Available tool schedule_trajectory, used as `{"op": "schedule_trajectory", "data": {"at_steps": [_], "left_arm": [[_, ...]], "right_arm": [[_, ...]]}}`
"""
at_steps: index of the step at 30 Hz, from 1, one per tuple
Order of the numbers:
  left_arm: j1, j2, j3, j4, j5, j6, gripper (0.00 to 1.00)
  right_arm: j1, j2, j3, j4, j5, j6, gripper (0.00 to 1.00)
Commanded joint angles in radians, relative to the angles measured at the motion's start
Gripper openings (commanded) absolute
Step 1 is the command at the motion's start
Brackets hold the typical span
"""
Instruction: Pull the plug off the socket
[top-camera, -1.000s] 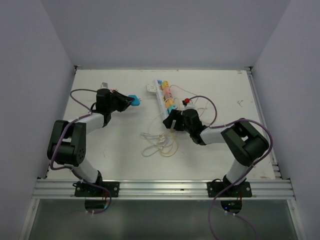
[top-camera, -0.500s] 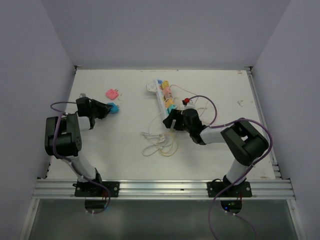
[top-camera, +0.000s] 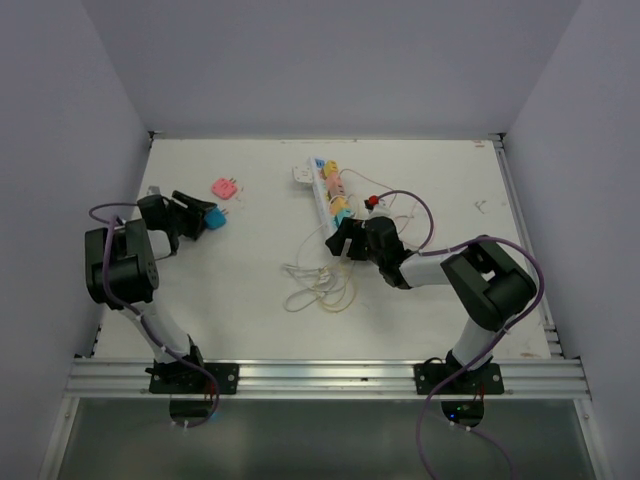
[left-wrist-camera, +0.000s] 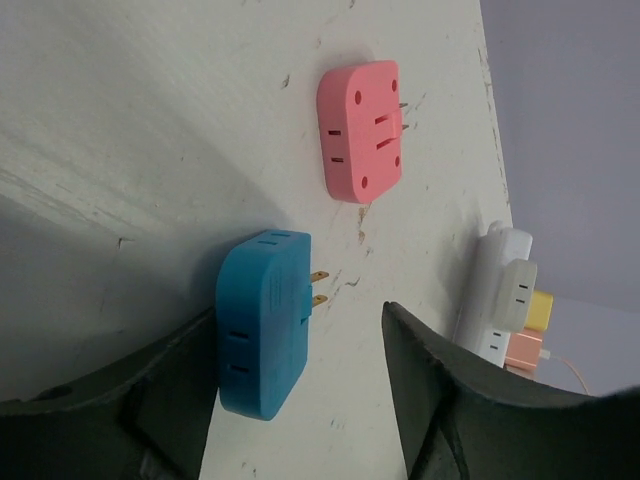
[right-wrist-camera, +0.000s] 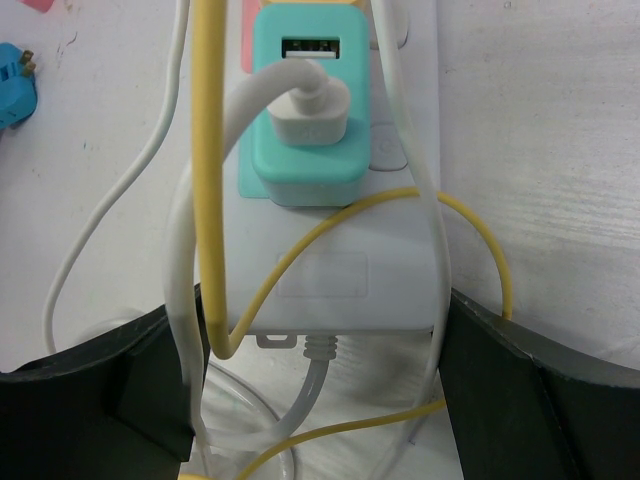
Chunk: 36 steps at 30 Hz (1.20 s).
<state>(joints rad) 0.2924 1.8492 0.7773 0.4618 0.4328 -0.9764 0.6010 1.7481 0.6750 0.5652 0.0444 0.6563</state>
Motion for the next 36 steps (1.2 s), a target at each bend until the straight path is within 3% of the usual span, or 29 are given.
{"op": "schedule_trajectory", "data": {"at_steps": [1,9,10,11,19,23,36], "left_arm": [[0.022,-0.008,-0.003,-0.063,-0.032,0.067,0.69],[0.037,-0.110,0.013,-0.241,-0.124,0.100,0.86],[0.037,-0.113,0.023,-0.288,-0.123,0.111,0.99],[0.037,-0.122,0.034,-0.311,-0.124,0.117,1.00],[0.021,-0.234,0.091,-0.393,-0.091,0.143,1.00],[-0.060,-0.257,0.160,-0.414,-0.088,0.162,1.00],[-0.282,-0.110,0.411,-0.379,-0.097,0.248,0.99]], "right_arm": [[-0.015,0.085,-0.046,-0.264,0.037,0.014,0.00],[-0.015,0.079,-0.045,-0.274,0.028,0.011,0.00],[-0.014,0.079,-0.043,-0.277,0.025,0.012,0.00],[-0.015,0.079,-0.042,-0.283,0.025,0.012,0.00],[-0.014,0.071,-0.029,-0.309,-0.029,-0.003,0.00],[-0.014,0.088,-0.017,-0.300,-0.069,-0.020,0.00],[-0.014,0.117,-0.005,-0.249,-0.161,-0.055,0.00]]}}
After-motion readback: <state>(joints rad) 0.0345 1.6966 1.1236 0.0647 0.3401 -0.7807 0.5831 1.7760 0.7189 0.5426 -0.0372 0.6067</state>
